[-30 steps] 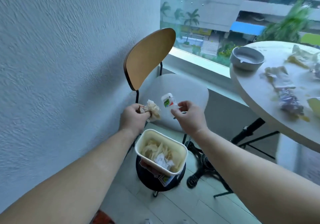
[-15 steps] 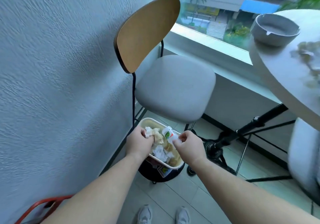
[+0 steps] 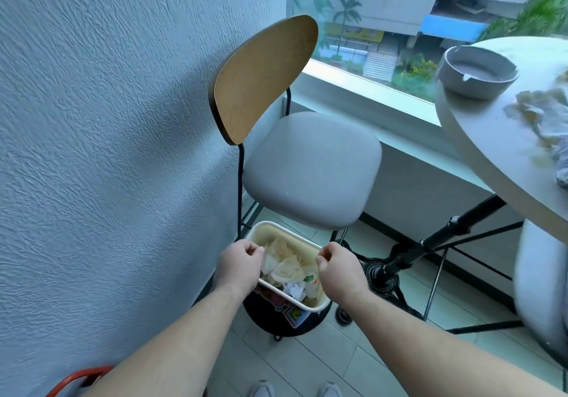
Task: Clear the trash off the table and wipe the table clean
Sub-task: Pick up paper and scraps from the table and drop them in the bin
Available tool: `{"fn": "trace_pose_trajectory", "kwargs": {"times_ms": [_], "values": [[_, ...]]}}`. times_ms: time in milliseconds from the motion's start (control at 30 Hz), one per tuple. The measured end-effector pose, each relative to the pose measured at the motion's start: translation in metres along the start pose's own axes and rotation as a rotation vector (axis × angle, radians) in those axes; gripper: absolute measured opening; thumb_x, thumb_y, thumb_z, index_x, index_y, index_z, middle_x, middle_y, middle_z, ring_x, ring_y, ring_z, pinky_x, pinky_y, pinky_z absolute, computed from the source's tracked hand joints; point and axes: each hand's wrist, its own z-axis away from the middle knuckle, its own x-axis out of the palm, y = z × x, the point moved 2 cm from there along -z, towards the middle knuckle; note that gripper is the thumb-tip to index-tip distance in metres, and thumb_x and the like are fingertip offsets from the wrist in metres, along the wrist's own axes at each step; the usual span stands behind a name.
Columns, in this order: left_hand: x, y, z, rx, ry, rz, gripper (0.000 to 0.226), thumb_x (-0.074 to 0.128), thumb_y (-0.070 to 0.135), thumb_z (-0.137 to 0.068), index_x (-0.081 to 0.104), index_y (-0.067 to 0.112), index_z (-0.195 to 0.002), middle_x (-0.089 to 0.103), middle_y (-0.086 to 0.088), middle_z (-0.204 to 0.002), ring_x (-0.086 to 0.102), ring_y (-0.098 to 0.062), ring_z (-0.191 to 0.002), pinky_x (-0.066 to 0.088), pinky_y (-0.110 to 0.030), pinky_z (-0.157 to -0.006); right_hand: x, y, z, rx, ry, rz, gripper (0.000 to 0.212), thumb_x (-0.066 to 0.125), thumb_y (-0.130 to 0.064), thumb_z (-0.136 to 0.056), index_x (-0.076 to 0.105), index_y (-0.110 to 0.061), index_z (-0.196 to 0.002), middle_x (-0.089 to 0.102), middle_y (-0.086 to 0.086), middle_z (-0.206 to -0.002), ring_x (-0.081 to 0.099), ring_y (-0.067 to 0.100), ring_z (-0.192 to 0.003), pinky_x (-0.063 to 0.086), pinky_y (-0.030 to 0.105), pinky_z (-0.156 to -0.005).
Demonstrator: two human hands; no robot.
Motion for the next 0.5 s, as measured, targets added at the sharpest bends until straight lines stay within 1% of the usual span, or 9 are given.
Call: {"fn": "trace_pose_trajectory", "kwargs": {"times_ms": [67, 100, 167, 200, 233, 300, 333, 400, 500], "values": [[-0.009, 0.005, -0.001, 0.015, 0.037, -0.013, 0.039, 0.057, 0.04, -0.099, 0.066, 0.015, -0.07, 0.065, 0.002, -0.064, 0.06, -0.019, -0.066, 0.041, -0.028, -0.056, -0.004, -0.009, 0.004, -0.017, 0.006, -0.027, 0.02, 0.051, -0.03, -0.106, 0.059, -0.024, -0.088, 0.067, -0.002, -0.082, 0.065, 0.019, -0.076, 0.056, 0.042, -0.071], [-0.014, 0.008, -0.001, 0.022, 0.055, -0.021, 0.045, 0.054, 0.045, -0.1, 0.068, 0.014, -0.071, 0.066, 0.002, -0.064, 0.06, -0.019, -0.066, 0.042, -0.028, -0.056, -0.008, -0.015, 0.006, -0.032, 0.012, -0.035, 0.024, 0.05, -0.032, -0.106, 0.06, -0.022, -0.087, 0.067, -0.001, -0.081, 0.065, 0.02, -0.076, 0.054, 0.042, -0.069], [-0.026, 0.017, 0.0, 0.06, 0.094, -0.022, 0.049, 0.05, 0.052, -0.1, 0.07, 0.015, -0.075, 0.068, 0.002, -0.066, 0.063, -0.02, -0.069, 0.049, -0.03, -0.06, -0.017, -0.028, 0.011, -0.07, 0.028, -0.05, 0.026, 0.05, -0.039, -0.106, 0.062, -0.021, -0.092, 0.068, -0.004, -0.083, 0.065, 0.016, -0.076, 0.051, 0.038, -0.065], [-0.032, 0.023, 0.001, 0.094, 0.106, -0.012, 0.046, 0.051, 0.052, -0.1, 0.071, 0.017, -0.077, 0.069, 0.004, -0.068, 0.064, -0.02, -0.072, 0.051, -0.032, -0.063, -0.022, -0.034, 0.013, -0.09, 0.036, -0.055, 0.024, 0.052, -0.042, -0.105, 0.063, -0.022, -0.097, 0.068, -0.007, -0.088, 0.064, 0.012, -0.078, 0.05, 0.035, -0.065], [-0.039, 0.03, 0.003, 0.13, 0.108, 0.004, 0.04, 0.054, 0.05, -0.099, 0.072, 0.02, -0.081, 0.07, 0.006, -0.073, 0.065, -0.019, -0.076, 0.051, -0.032, -0.065, -0.027, -0.04, 0.015, -0.116, 0.046, -0.056, 0.022, 0.054, -0.043, -0.104, 0.064, -0.023, -0.105, 0.069, -0.01, -0.095, 0.065, 0.011, -0.082, 0.051, 0.032, -0.069], [-0.052, 0.046, 0.006, 0.203, 0.095, 0.046, 0.027, 0.058, 0.046, -0.099, 0.074, 0.025, -0.092, 0.072, 0.012, -0.089, 0.064, -0.015, -0.087, 0.048, -0.03, -0.074, -0.04, -0.054, 0.017, -0.167, 0.071, -0.055, 0.028, 0.056, -0.044, -0.103, 0.063, -0.024, -0.121, 0.069, -0.01, -0.108, 0.065, 0.011, -0.093, 0.054, 0.033, -0.081], [-0.06, 0.054, 0.008, 0.239, 0.094, 0.062, 0.023, 0.059, 0.045, -0.099, 0.074, 0.027, -0.097, 0.071, 0.012, -0.096, 0.061, -0.013, -0.092, 0.047, -0.03, -0.079, -0.047, -0.062, 0.017, -0.185, 0.081, -0.06, 0.032, 0.056, -0.044, -0.103, 0.063, -0.024, -0.126, 0.069, -0.009, -0.112, 0.066, 0.012, -0.097, 0.055, 0.034, -0.086], [-0.077, 0.071, 0.011, 0.308, 0.108, 0.091, 0.02, 0.061, 0.041, -0.099, 0.073, 0.026, -0.101, 0.069, 0.01, -0.101, 0.059, -0.013, -0.097, 0.044, -0.029, -0.082, -0.065, -0.077, 0.019, -0.211, 0.108, -0.09, 0.035, 0.057, -0.044, -0.102, 0.062, -0.024, -0.13, 0.069, -0.007, -0.115, 0.067, 0.015, -0.102, 0.055, 0.038, -0.092], [-0.104, 0.101, 0.015, 0.41, 0.16, 0.123, 0.018, 0.063, 0.036, -0.099, 0.074, 0.022, -0.099, 0.07, 0.005, -0.095, 0.061, -0.017, -0.094, 0.047, -0.03, -0.081, -0.095, -0.1, 0.021, -0.251, 0.179, -0.145, 0.033, 0.06, -0.044, -0.1, 0.062, -0.027, -0.129, 0.069, -0.006, -0.115, 0.067, 0.018, -0.102, 0.054, 0.037, -0.093]]}}
